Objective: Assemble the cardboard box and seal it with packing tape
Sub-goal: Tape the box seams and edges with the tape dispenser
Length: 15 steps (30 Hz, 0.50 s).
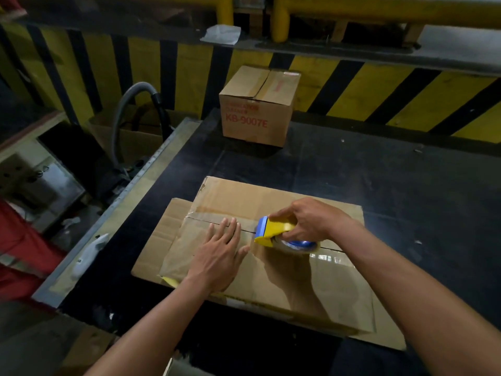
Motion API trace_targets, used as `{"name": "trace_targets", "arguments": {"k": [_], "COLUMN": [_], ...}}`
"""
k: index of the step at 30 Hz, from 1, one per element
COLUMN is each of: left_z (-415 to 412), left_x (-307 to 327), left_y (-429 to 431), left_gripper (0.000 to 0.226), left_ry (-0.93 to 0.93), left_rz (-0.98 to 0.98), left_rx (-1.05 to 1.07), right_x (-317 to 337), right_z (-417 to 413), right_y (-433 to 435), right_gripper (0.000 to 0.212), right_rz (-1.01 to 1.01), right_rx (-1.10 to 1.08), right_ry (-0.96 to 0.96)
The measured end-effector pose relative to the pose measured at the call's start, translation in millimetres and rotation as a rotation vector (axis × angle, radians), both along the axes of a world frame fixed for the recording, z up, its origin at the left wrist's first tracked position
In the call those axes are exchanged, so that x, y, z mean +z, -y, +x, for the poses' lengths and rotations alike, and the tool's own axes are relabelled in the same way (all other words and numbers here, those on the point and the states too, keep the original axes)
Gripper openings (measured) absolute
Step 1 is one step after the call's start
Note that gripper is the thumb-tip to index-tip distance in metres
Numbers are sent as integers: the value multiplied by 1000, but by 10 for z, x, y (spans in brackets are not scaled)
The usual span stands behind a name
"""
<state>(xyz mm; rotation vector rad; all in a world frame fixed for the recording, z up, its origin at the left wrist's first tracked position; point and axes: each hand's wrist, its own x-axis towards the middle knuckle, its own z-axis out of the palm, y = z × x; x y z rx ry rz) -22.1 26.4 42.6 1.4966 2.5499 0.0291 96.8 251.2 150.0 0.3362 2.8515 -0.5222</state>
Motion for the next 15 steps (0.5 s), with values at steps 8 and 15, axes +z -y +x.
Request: {"name": "trace_targets", "arguments": {"k": [8, 15], "left_z": [-23, -27], "left_x": [-62, -44], "left_y": [-5, 9], "left_gripper": [84, 76], "left_ry": [20, 23], "left_rz": [105, 61], "left_rx": [24, 13], "right_x": [299, 102], "right_z": [33, 6], "right_y": [-14, 90], "right_gripper": [59, 60], "right_rz": [22, 92], "right_rx": [-15, -28], "right_ry": [-32, 90]}}
